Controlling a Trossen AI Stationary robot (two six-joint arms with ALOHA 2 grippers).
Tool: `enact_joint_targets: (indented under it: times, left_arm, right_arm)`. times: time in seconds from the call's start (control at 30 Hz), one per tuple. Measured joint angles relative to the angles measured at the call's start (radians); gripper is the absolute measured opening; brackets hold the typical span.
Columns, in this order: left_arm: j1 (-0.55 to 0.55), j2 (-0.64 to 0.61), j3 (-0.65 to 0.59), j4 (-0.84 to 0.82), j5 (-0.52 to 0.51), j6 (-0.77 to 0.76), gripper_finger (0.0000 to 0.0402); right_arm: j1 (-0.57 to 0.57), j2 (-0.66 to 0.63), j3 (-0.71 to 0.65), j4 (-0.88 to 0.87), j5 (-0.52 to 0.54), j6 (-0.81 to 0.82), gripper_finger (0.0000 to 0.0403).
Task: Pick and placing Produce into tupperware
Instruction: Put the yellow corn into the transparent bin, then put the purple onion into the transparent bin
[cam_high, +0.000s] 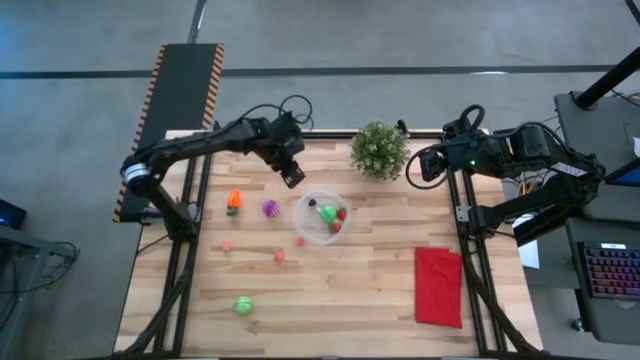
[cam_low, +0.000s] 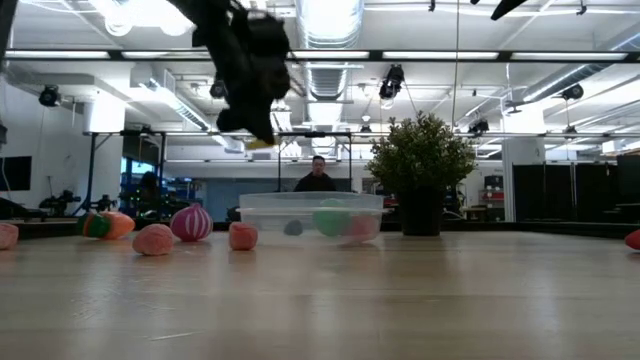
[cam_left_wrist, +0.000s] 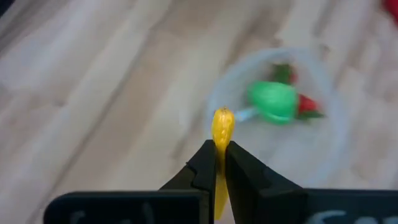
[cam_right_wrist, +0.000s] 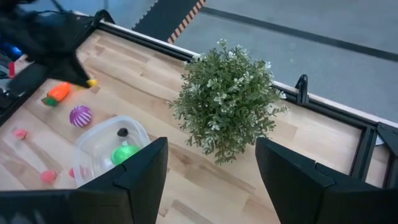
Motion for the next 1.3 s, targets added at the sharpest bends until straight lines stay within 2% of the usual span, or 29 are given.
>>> enact_joint_targets:
  times: [0.13,0.3,0.43,0.67,0.8,0.93,1.07,1.13,1.3]
  left_arm:
    - [-0.105,-0.015,-0.005,0.038,0.002,-0.07,0.0009]
    - [-0.197,0.082,-0.006,0.126,-0.019,-0.152,0.0038]
    - [-0.207,0.176,0.001,0.197,-0.043,-0.207,0.008]
    - [-0.206,0.249,0.009,0.179,-0.062,-0.208,0.0156]
    - [-0.212,0.181,0.014,0.161,-0.065,-0.2,0.0172]
    - [-0.214,0.06,0.013,0.05,-0.192,-0.142,0.0173]
    - [-0.222,-0.033,-0.008,-0.122,-0.271,0.032,0.0173]
    - [-0.233,-0.068,-0.035,-0.189,-0.315,0.07,0.0173]
    - [-0.224,-0.091,-0.156,-0.248,-0.343,-0.224,0.0184]
  right_arm:
    - [0.0,0.0,0.0,0.0,0.001,-0.01,0.0235]
    - [0.0,0.0,0.0,0.0,0.003,-0.017,0.0235]
    - [0.0,0.0,0.0,0.001,-0.002,-0.017,0.0235]
    - [0.0,0.0,0.0,0.001,-0.043,-0.02,0.0235]
    - [0.0,0.0,0.0,0.001,-0.055,-0.034,0.0235]
    - [0.0,0.0,0.0,0.0,-0.058,-0.051,0.0235]
    - [0.0,0.0,0.0,0.0,-0.057,-0.07,0.0235]
    - [0.0,0.0,0.0,0.0,-0.055,-0.076,0.0235]
    - [0.0,0.0,0.0,0.0,-0.053,-0.077,0.0235]
